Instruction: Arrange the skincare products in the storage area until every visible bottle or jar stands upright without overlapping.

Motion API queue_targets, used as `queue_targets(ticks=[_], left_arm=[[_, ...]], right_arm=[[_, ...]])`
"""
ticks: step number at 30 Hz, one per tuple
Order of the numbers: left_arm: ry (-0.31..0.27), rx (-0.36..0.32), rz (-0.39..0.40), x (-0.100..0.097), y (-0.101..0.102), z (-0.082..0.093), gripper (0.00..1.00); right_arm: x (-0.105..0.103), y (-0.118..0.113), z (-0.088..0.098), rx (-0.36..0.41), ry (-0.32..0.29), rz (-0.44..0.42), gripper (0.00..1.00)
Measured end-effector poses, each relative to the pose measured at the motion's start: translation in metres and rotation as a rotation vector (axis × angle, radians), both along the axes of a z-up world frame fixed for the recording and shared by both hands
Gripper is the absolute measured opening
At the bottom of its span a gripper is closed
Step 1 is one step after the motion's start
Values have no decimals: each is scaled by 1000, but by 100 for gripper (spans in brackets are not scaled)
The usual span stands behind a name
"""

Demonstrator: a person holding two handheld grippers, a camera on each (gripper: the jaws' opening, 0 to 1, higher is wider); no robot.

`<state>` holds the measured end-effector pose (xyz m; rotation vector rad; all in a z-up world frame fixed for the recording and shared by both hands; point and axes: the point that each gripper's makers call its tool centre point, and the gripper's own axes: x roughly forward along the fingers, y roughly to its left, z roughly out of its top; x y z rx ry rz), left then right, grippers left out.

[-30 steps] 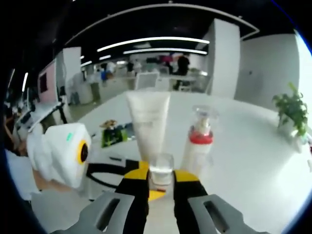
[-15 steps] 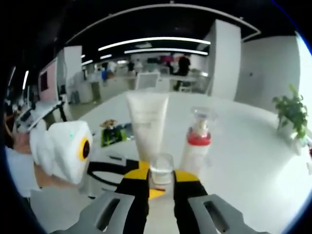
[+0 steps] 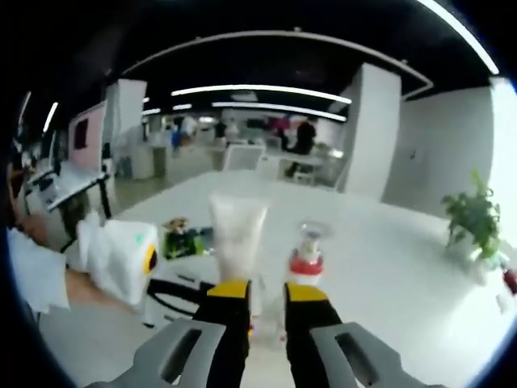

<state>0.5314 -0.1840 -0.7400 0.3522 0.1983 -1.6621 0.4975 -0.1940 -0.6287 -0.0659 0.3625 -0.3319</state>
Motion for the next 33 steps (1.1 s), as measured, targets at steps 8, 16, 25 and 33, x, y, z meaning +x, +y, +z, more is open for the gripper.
queue_targets(ticks=[8,16,25,33], left_arm=[[50,-10,4,2,-1,-1,21],[68,-4,-20,-2,-3,-7,20],[68,5,-36,-5,-3,-11,20],[53,4,-46,-6,-4,-12,20]], right_arm=[[-20,-7,17,-20,-29,-7,8],[-35,-14,17,-3,-46,-35,6],[-38,-19,20,9,-61,-47,5],[-40,-19,17,18,-63,-49,5]])
